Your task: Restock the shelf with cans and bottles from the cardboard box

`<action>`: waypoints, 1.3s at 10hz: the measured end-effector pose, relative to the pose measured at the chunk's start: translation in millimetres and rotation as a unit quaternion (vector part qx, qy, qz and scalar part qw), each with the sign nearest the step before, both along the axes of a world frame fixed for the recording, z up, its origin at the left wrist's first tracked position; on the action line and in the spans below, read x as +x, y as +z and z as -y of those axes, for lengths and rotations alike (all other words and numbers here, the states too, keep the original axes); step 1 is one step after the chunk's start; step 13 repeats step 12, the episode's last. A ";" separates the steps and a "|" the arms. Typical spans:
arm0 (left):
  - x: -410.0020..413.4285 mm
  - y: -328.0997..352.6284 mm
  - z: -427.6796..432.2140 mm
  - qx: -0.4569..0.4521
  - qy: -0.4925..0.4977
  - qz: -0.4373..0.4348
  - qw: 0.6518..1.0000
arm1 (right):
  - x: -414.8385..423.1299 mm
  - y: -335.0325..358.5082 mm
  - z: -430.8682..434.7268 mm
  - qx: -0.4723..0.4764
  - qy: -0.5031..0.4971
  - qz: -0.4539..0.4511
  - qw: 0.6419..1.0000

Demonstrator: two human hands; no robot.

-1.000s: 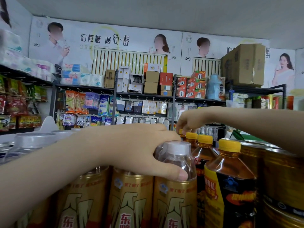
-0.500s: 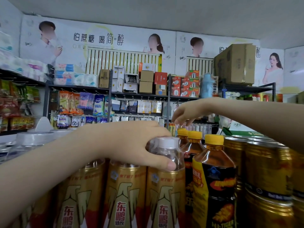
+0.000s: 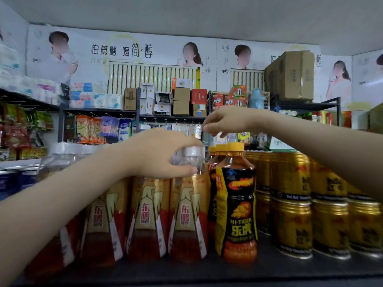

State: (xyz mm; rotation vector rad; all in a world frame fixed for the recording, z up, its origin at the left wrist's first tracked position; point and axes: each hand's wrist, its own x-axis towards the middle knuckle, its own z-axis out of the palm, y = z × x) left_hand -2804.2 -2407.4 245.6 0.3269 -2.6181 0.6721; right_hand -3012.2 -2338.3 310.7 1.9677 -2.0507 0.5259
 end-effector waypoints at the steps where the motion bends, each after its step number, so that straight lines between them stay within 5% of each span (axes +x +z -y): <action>1: -4.2 -26.0 -14.4 -0.061 -0.007 -0.105 0.993 | 22.0 -17.4 -19.3 -0.068 0.006 -0.023 0.997; 2: -7.3 -54.2 -24.4 -0.051 0.001 -0.155 0.987 | 40.7 -38.4 -38.4 -0.180 0.036 -0.065 0.981; 3: -5.3 -73.2 -25.0 -0.136 0.046 -0.162 0.976 | 51.1 -80.4 -57.8 -0.271 0.058 -0.126 0.952; 5: -1.6 -110.4 -23.1 -0.098 0.076 -0.138 0.983 | 42.1 -182.1 -80.3 -0.223 -0.039 -0.206 0.952; 9: 2.6 -136.5 -45.5 -0.007 0.059 -0.189 0.980 | 53.4 -196.8 -80.7 -0.185 -0.114 -0.207 0.954; 12: 6.7 -157.7 -72.1 0.086 0.002 -0.227 0.970 | 106.2 -232.5 -115.5 -0.321 -0.023 0.022 0.947; 13: 6.7 -157.7 -72.1 0.086 0.002 -0.227 0.970 | 106.2 -232.5 -115.5 -0.321 -0.023 0.022 0.947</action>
